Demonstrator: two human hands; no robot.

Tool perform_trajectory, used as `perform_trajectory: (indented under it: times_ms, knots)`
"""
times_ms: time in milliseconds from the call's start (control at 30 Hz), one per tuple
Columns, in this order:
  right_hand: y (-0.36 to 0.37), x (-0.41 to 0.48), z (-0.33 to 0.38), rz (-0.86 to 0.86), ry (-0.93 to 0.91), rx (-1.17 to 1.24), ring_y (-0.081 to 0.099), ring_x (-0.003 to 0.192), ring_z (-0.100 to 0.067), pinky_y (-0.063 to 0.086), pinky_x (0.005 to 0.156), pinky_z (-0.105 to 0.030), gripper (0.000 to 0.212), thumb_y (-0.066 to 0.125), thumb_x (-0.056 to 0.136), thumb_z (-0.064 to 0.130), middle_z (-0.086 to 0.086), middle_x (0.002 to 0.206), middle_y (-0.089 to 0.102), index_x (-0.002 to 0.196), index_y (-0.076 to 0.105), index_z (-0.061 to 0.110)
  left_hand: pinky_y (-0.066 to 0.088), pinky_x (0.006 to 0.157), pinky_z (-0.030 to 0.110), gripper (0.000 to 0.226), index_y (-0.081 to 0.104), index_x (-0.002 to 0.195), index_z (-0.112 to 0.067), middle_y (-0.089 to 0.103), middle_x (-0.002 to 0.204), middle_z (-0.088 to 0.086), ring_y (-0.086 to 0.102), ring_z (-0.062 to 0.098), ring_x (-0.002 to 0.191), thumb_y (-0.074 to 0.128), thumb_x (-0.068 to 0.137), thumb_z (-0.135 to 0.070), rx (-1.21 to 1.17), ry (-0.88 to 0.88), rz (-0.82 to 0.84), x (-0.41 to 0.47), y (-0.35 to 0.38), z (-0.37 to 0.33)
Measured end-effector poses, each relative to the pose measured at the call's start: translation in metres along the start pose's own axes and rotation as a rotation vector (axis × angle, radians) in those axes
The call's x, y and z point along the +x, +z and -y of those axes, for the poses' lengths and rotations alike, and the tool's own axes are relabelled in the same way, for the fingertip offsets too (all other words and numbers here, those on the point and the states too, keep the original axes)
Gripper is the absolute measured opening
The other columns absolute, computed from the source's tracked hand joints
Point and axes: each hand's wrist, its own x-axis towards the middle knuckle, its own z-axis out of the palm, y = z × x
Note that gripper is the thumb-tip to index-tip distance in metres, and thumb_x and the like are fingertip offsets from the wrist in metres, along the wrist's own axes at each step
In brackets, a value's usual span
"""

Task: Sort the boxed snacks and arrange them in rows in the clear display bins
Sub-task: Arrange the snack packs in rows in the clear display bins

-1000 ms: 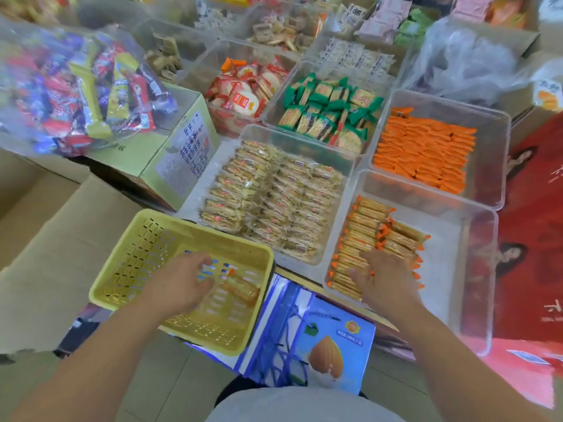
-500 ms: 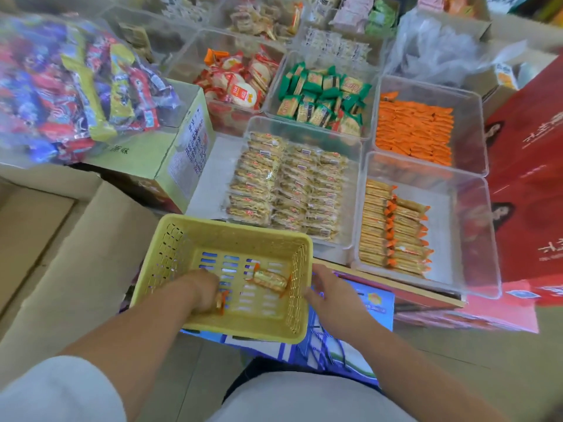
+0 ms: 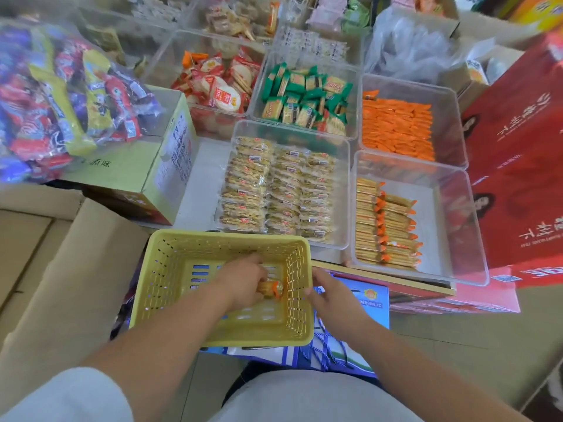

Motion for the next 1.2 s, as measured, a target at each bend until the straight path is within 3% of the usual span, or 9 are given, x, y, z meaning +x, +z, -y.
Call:
perform_trajectory:
  times_ms: [100,300,467,633,733,900,1033,1100,1200]
  knots:
    - [0.0,0.001,-0.001,0.009,0.005,0.019,0.063,0.066,-0.002,0.048,0.056,-0.014,0.027,0.05,0.105,0.031,0.018,0.109,0.069,0.118,0.052,0.054,0.047,0.1,0.04,0.025,0.072,0.11,-0.02,0.05,0.145,0.007,0.055,0.028,0.123,0.072,0.088,-0.033,0.119,0.031,0.054,0.011,0.004,-0.008]
    - [-0.002,0.0,-0.005,0.035,0.043,0.014,0.069,0.086,-0.016,0.053,0.07,-0.026,0.03,0.05,0.105,0.035,0.015,0.111,0.07,0.126,0.051,0.055,0.041,0.096,0.039,0.023,0.067,0.111,-0.02,0.061,0.12,0.007,0.057,0.027,0.112,0.064,0.092,-0.033,0.26,0.027,0.155,0.019,0.016,-0.012]
    - [-0.007,0.002,-0.005,0.068,0.051,0.016,0.07,0.085,-0.025,0.057,0.071,-0.037,0.031,0.049,0.105,0.034,0.009,0.114,0.069,0.131,0.05,0.05,0.047,0.08,0.033,0.019,0.059,0.1,-0.022,0.055,0.121,0.006,0.063,0.024,0.096,0.069,0.085,-0.027,0.137,-0.023,0.16,0.018,0.024,-0.008]
    - [-0.01,0.002,-0.004,0.084,0.029,0.001,0.07,0.089,-0.022,0.052,0.063,-0.027,0.029,0.05,0.105,0.034,0.021,0.114,0.064,0.131,0.052,0.047,0.045,0.07,0.031,0.036,0.047,0.095,-0.026,0.053,0.102,-0.001,0.055,0.02,0.087,0.078,0.077,-0.032,-0.028,-0.126,0.149,0.01,0.025,-0.002]
    - [-0.012,0.0,-0.004,0.083,0.004,-0.02,0.065,0.071,0.001,0.046,0.054,-0.019,0.032,0.052,0.104,0.036,0.019,0.117,0.065,0.133,0.051,0.047,0.039,0.058,0.03,0.039,0.048,0.099,-0.026,0.058,0.086,-0.008,0.056,0.016,0.078,0.077,0.075,-0.032,-0.269,-0.177,0.073,0.001,0.019,0.0]
    - [-0.018,-0.004,-0.003,0.011,-0.012,-0.038,0.067,0.089,-0.011,0.05,0.06,-0.018,0.048,0.061,0.097,0.046,0.016,0.125,0.059,0.142,0.047,0.043,0.051,0.059,0.023,0.09,0.037,0.146,-0.045,0.06,0.104,-0.012,0.065,0.008,0.082,0.082,0.068,-0.037,-0.743,-0.215,-0.096,-0.038,-0.002,-0.004]
    - [-0.025,-0.007,-0.001,-0.1,-0.099,-0.053,0.057,0.104,0.005,0.045,0.074,-0.015,0.042,0.058,0.096,0.053,0.019,0.124,0.058,0.136,0.054,0.04,0.058,0.074,0.028,0.062,0.059,0.11,-0.064,0.071,0.104,-0.006,0.07,0.01,0.087,0.08,0.052,-0.052,-1.163,-0.219,-0.324,-0.073,-0.016,-0.021]
    - [-0.029,-0.01,0.005,-0.113,-0.167,0.003,0.054,0.106,0.01,0.042,0.081,-0.015,0.043,0.055,0.092,0.06,0.026,0.12,0.059,0.13,0.059,0.041,0.059,0.08,0.03,0.051,0.069,0.103,-0.06,0.077,0.104,-0.002,0.073,0.013,0.093,0.083,0.054,-0.051,-1.361,-0.181,-0.403,-0.082,-0.022,-0.037]
    - [-0.042,-0.015,0.017,0.002,-0.274,0.148,0.056,0.112,0.007,0.049,0.089,-0.025,0.064,0.051,0.08,0.079,0.026,0.121,0.062,0.13,0.061,0.04,0.059,0.072,0.024,0.046,0.074,0.103,-0.045,0.079,0.106,0.0,0.076,0.016,0.097,0.087,0.058,-0.043,-1.582,-0.13,-0.485,-0.088,-0.034,-0.069]
